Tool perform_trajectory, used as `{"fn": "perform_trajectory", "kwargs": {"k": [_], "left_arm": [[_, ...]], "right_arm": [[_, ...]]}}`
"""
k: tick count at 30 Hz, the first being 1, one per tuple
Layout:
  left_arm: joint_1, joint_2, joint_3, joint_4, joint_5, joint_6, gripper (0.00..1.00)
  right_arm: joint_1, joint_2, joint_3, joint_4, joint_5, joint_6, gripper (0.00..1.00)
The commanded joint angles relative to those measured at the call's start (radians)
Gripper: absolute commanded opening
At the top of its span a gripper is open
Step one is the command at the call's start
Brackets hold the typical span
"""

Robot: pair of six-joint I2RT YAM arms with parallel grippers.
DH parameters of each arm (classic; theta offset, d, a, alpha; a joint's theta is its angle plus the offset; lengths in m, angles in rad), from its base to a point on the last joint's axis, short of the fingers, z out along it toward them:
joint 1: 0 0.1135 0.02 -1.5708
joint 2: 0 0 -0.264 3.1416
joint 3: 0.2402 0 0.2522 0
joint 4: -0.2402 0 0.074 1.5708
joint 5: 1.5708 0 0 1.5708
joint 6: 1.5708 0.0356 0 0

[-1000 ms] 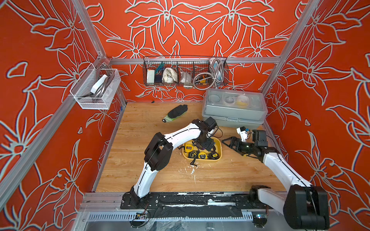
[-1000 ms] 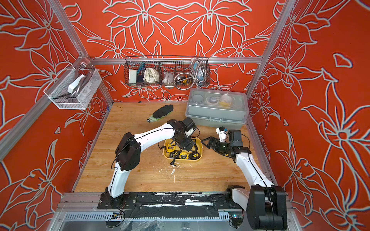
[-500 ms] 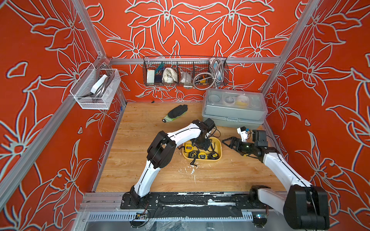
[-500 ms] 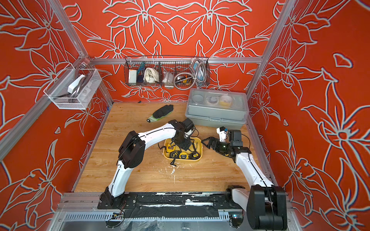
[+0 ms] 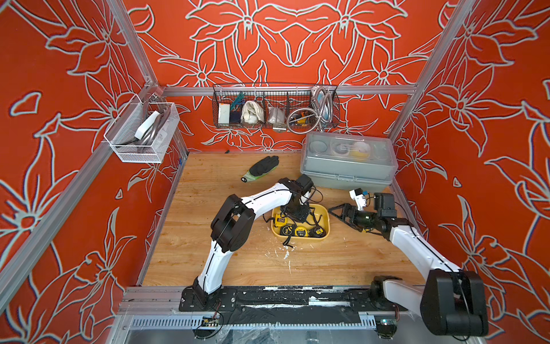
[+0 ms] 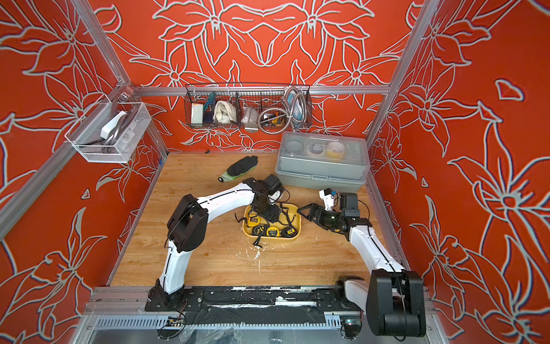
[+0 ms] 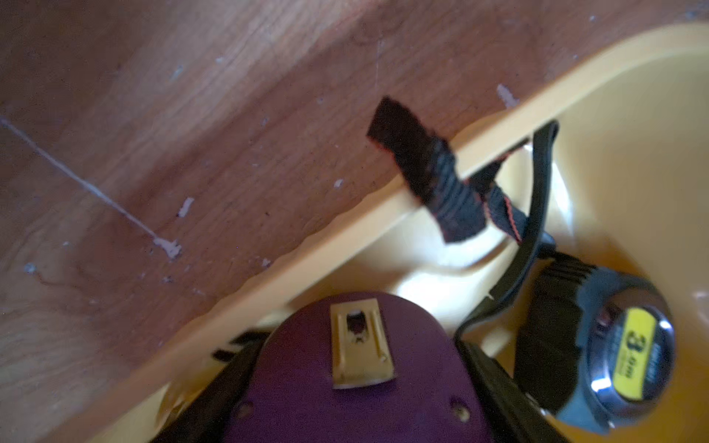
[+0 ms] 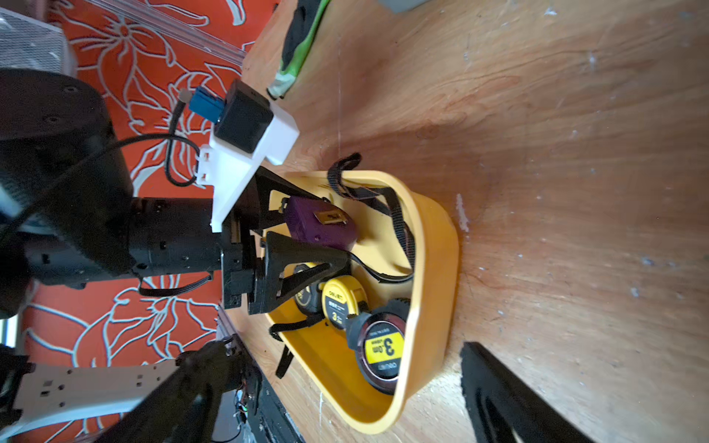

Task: Take the tape measure out of the storage box
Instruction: Pick up the tape measure from the storage box, then place the tape measure at the center of the board.

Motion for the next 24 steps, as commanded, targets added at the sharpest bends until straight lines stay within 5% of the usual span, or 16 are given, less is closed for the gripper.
{"fn": "perform_trajectory", "kwargs": {"k": [1, 7, 16, 24], "left_arm": [[0.036, -0.135, 0.007, 0.036, 0.146, -0.045, 0.51], [0.072, -0.13, 0.103, -0.123, 0.327, -0.031, 0.49], [0.1, -0.151, 0.116, -0.226, 0.568, -0.027, 0.47], [0.1, -0.176, 0.094, -0.268, 0.641, -0.021, 0.47]], "right_arm": [[0.014, -0.012, -0.029, 0.123, -0.121, 0.041, 0.96], [0.099, -0.127, -0.081, 0.157, -0.031, -0.08, 0.97], [0.321, -0.345, -0.14, 0.191, 0.304, -0.29, 0.97], [0.431, -0.283, -0.068, 0.189, 0.267, -0.37, 0.87]]}}
